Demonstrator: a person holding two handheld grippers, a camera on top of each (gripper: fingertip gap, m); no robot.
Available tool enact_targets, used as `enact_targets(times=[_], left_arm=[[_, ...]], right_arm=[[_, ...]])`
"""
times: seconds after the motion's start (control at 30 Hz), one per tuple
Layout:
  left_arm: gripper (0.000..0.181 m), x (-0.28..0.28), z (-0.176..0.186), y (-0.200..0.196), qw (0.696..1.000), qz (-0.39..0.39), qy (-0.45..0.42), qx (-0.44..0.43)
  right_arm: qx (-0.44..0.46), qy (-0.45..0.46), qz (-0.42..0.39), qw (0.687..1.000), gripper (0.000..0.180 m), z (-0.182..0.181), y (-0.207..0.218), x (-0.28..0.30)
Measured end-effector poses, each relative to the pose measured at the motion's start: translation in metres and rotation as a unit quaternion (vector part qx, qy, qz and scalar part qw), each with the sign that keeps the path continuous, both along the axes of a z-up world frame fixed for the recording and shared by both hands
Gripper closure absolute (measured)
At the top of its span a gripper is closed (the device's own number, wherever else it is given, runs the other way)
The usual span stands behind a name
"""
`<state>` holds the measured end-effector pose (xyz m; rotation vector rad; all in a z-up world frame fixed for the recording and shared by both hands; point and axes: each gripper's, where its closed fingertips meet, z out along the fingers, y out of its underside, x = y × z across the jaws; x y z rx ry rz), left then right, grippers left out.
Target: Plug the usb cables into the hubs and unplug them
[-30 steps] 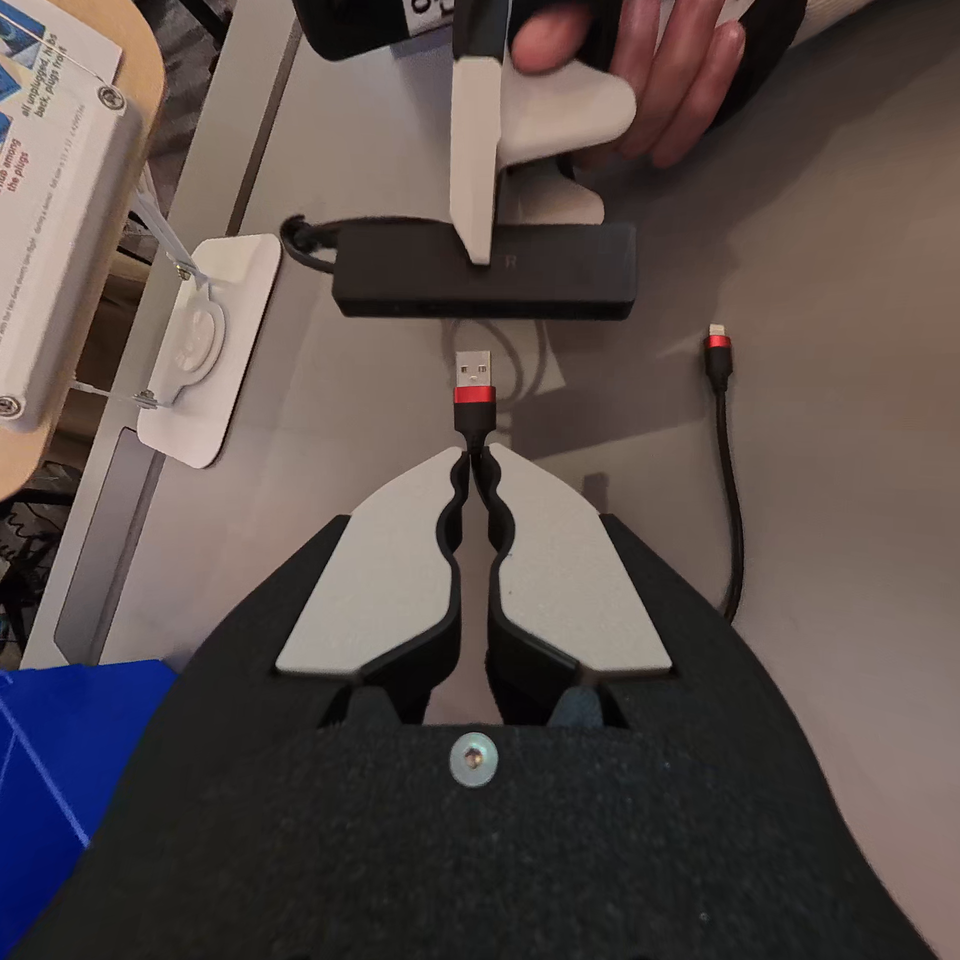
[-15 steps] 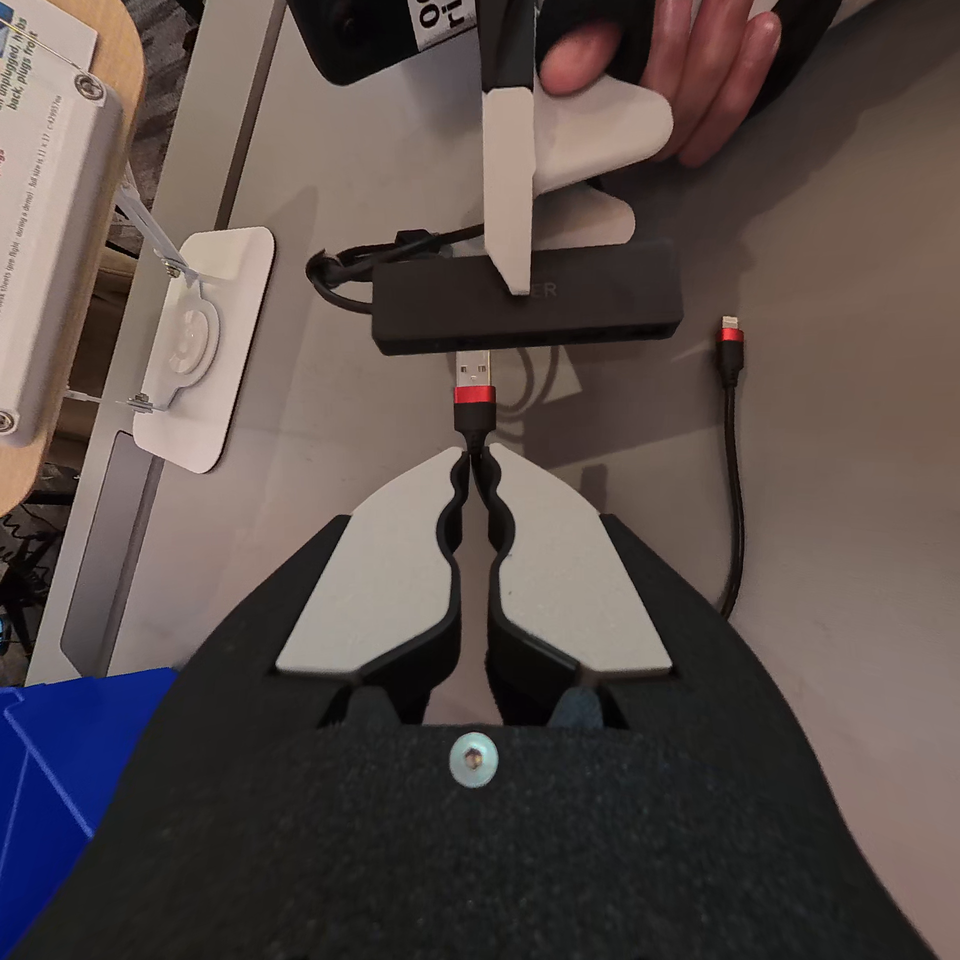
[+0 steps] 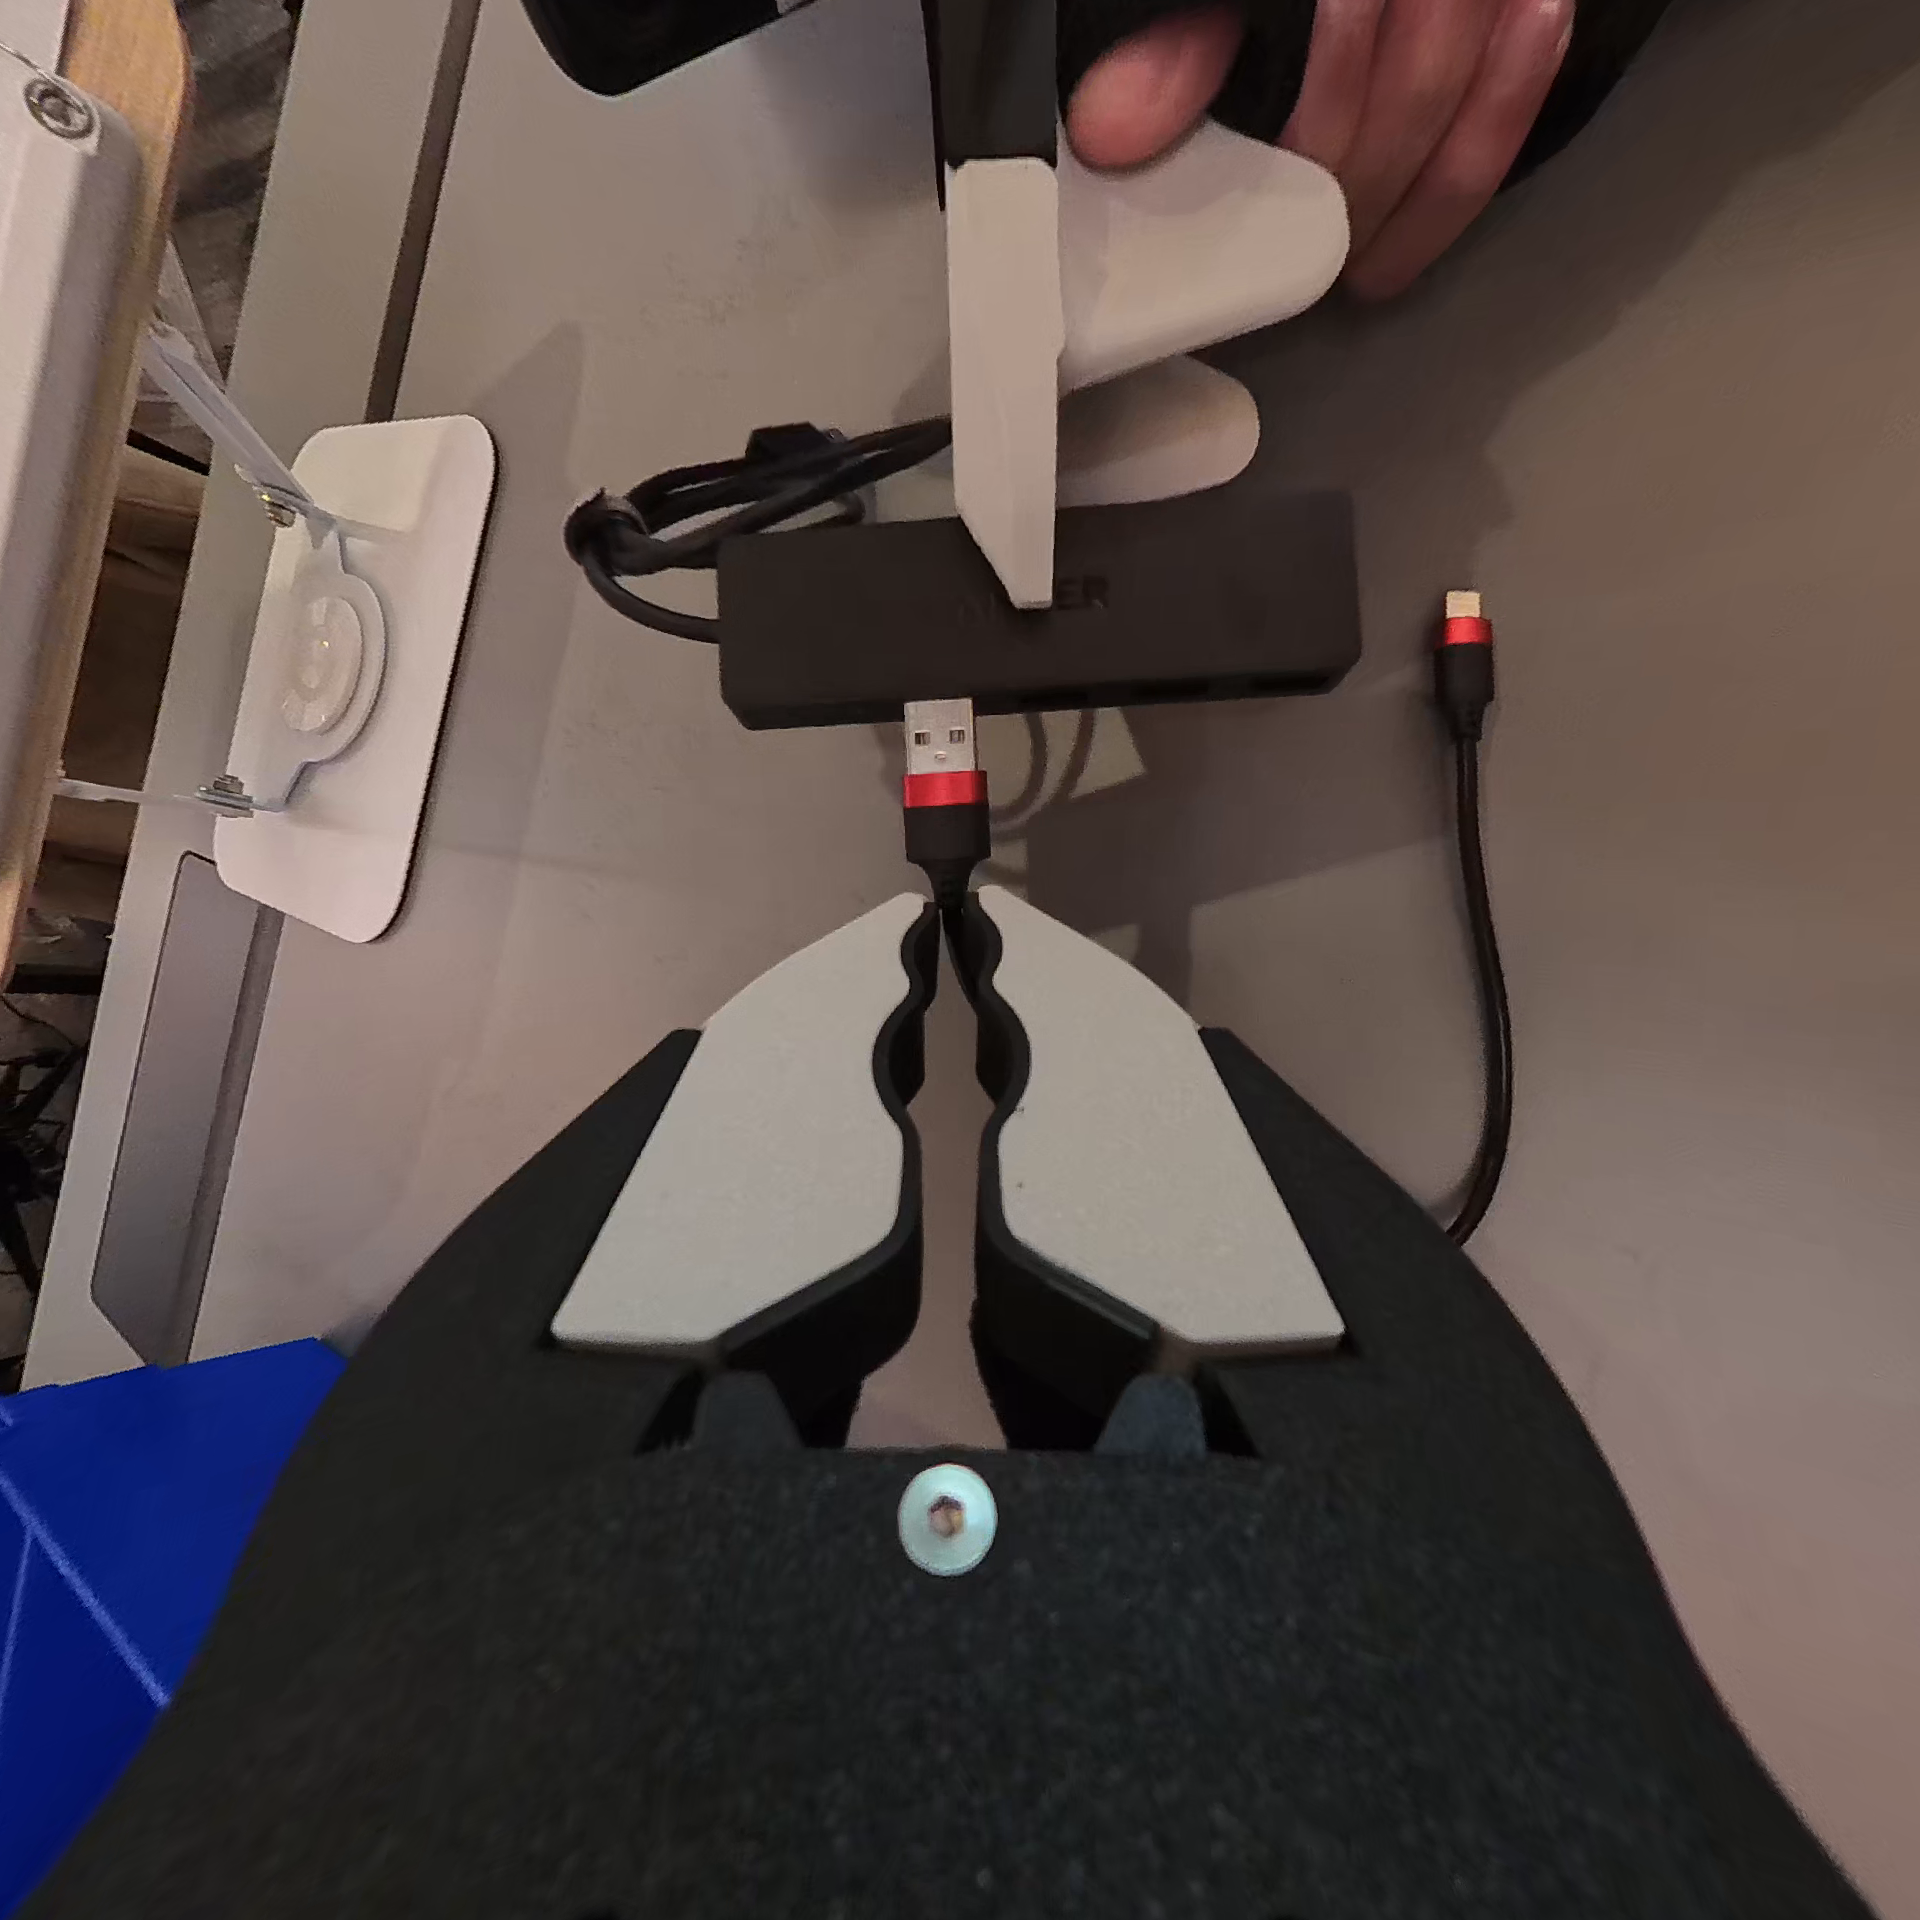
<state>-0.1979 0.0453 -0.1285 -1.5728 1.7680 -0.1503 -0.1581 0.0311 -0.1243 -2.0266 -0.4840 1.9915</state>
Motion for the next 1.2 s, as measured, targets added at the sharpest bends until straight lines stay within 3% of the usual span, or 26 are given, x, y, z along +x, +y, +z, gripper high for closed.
enact_targets(times=[0.37,0.7,0.83,1.2], left_arm=[[0.177,-0.001,-0.007,0.002,0.998,0.011,0.053,0.014],[0.175,0.008,0.012,0.003,1.0,0.012,-0.024,-0.004],[0.147,0.002,0.024,0.001,0.996,0.018,-0.079,-0.037],[0.135,-0.015,-0.002,-0.005,0.985,0.036,-0.134,-0.1]], right_arm=[[0.01,-0.04,-0.001,0.999,0.169,-0.011,-0.001,-0.004],[-0.002,0.02,-0.001,1.0,0.169,0.007,0.0,0.004],[-0.005,0.036,0.002,0.999,0.169,0.012,-0.001,0.005],[-0.014,0.047,0.008,0.999,0.169,0.011,-0.001,0.005]])
